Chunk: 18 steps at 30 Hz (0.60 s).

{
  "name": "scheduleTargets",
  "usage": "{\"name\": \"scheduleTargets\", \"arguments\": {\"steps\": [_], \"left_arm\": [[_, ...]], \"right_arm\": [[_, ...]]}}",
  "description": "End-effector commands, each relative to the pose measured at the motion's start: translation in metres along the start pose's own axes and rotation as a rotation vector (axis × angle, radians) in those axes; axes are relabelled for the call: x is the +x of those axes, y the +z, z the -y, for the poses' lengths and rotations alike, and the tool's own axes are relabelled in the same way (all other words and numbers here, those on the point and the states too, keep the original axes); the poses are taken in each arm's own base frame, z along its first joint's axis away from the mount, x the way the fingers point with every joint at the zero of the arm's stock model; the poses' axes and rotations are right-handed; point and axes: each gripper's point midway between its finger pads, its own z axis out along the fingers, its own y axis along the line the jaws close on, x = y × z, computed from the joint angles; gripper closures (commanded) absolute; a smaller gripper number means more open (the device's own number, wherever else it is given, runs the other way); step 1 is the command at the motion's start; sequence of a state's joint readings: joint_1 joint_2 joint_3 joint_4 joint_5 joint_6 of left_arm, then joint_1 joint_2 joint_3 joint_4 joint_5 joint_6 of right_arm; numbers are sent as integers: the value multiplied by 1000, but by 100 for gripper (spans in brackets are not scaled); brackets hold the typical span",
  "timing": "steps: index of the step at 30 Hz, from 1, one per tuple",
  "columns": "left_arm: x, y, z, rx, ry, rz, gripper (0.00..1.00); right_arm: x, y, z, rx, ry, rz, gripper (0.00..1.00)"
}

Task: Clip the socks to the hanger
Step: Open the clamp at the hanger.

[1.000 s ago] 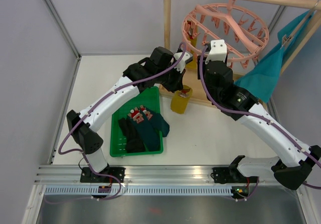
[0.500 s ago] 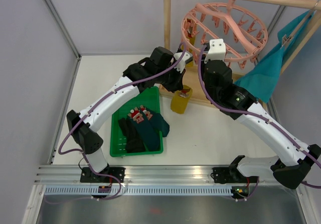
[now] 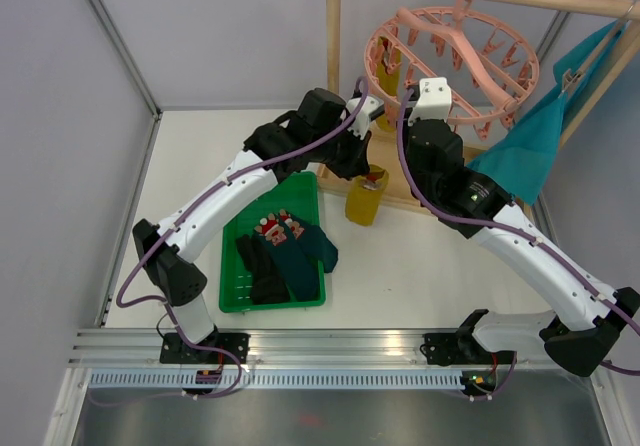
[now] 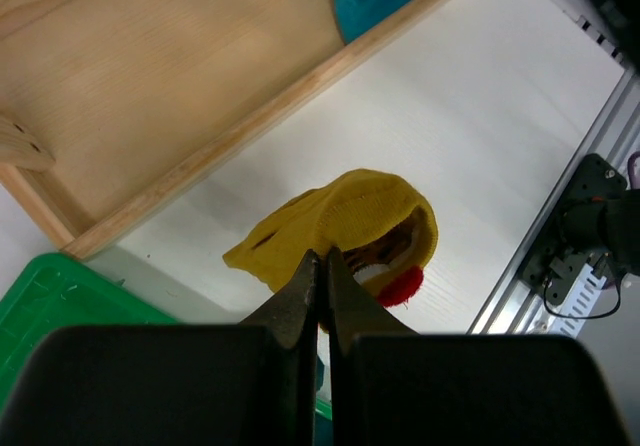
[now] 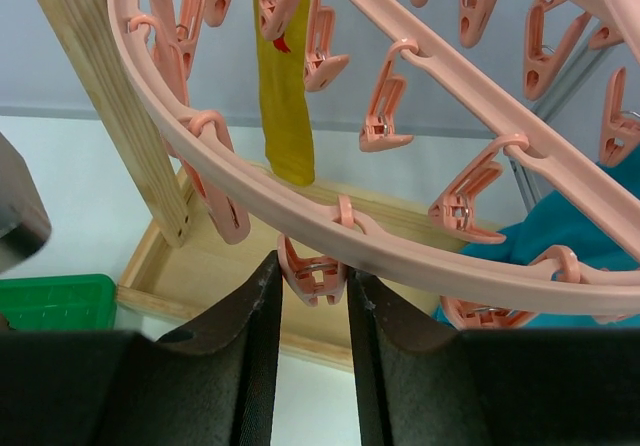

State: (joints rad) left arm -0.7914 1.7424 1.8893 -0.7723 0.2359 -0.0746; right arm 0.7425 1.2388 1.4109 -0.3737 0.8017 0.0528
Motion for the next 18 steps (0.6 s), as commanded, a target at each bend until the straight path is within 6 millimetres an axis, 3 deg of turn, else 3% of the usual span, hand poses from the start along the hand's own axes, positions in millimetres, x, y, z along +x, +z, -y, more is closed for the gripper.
{"name": "scheduleTargets", "arguments": {"steps": [1, 4, 12, 18], "left_arm": [[-42, -10, 11, 39, -18, 123, 98], [-49, -6, 10, 38, -24, 132, 98], [-53, 18, 5, 24, -52, 132, 98], [-68, 24, -2, -10, -94, 195, 98]], "right_arm": [[-26, -6, 5, -8, 91, 52, 93], [-25, -7, 3, -17, 106, 45, 100], [-30, -12, 3, -35, 143, 49, 100], [-30, -14, 3, -44, 153, 46, 100]]}}
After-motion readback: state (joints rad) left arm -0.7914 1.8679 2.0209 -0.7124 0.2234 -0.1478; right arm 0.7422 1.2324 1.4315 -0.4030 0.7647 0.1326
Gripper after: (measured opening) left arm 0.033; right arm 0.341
